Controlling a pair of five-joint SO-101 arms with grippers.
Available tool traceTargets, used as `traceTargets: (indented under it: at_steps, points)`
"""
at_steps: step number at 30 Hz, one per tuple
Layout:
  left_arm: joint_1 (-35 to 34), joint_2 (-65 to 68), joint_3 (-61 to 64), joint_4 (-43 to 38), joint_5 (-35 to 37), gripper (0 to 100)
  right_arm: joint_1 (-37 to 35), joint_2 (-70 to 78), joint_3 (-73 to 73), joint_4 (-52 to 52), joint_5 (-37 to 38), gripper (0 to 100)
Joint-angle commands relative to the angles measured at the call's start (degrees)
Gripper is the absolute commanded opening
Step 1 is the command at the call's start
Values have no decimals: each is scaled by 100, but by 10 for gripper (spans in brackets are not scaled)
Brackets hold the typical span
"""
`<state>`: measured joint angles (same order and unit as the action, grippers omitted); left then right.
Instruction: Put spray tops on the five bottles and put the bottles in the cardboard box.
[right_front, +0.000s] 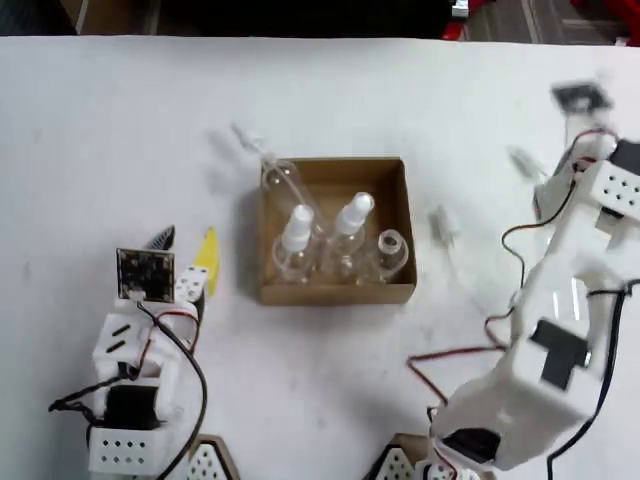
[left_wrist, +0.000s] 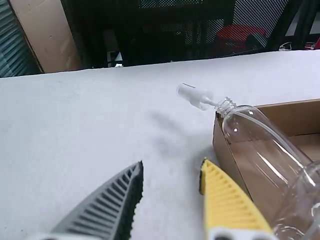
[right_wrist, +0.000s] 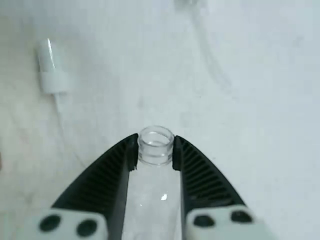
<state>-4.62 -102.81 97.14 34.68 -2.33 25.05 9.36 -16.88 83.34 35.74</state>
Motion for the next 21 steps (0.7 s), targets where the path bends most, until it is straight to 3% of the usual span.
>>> traceTargets:
  at_steps: [1, 7, 14, 21]
  points:
    - [75, -40, -18, -176, -62, 172, -409, -1763, -396, 75, -659, 16]
    - [66, -40, -18, -185, -62, 172, -963, -3749, 659, -567, -1143, 16]
    - [75, -40, -18, -176, -62, 172, -1701, -4769, 3165, -3380, -2549, 16]
    - [75, -40, -18, -158, -62, 172, -2712, -4796, 4070, -5490, -3437, 16]
